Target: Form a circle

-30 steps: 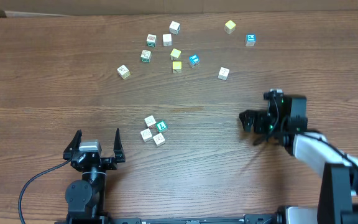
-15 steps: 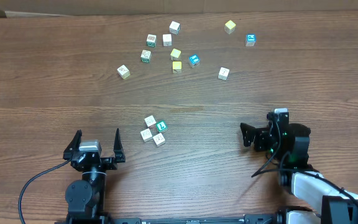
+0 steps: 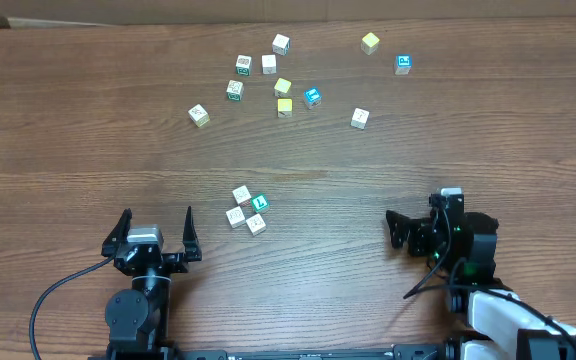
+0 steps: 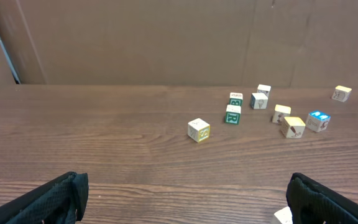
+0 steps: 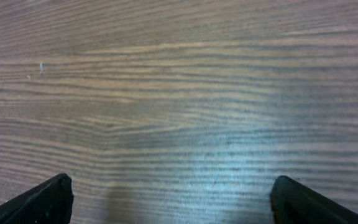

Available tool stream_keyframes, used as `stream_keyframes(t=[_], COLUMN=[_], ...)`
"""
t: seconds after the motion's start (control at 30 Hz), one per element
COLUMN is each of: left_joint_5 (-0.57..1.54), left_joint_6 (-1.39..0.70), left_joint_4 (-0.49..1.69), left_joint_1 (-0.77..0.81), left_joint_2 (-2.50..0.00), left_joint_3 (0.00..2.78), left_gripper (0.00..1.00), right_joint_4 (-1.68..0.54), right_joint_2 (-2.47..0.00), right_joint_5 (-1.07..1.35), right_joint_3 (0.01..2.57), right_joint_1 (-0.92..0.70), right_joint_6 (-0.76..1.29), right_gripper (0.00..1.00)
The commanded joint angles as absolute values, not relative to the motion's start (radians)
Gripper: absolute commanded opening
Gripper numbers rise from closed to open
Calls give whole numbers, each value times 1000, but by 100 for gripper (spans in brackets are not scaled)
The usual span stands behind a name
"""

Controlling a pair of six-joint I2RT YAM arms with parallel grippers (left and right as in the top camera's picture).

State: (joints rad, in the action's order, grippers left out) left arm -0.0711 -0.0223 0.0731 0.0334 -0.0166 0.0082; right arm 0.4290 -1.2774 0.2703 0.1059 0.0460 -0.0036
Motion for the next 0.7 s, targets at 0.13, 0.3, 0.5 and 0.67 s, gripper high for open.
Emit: stream_keyframes(t=[0.13, 0.3, 0.5, 0.67], left_joint_5=[-59, -59, -59, -59], left_joint_6=[-4, -4, -4, -4], left_joint_4=[72, 72, 72, 72], left_joint_1=[40, 40, 40, 40], left_joint_2=[-4, -4, -4, -4], left_joint_3=[5, 5, 5, 5], left_gripper=[99, 99, 100, 100], right_joint_4=[441, 402, 352, 266], right_joint_2=[-1173, -1078, -963, -801], right_joint_5=[275, 274, 274, 274], right_joint_3=[20, 7, 7, 7], right_joint_1=[48, 48, 48, 48], right_joint_6=[0, -1, -1, -1], right_gripper=[100, 100, 100, 100])
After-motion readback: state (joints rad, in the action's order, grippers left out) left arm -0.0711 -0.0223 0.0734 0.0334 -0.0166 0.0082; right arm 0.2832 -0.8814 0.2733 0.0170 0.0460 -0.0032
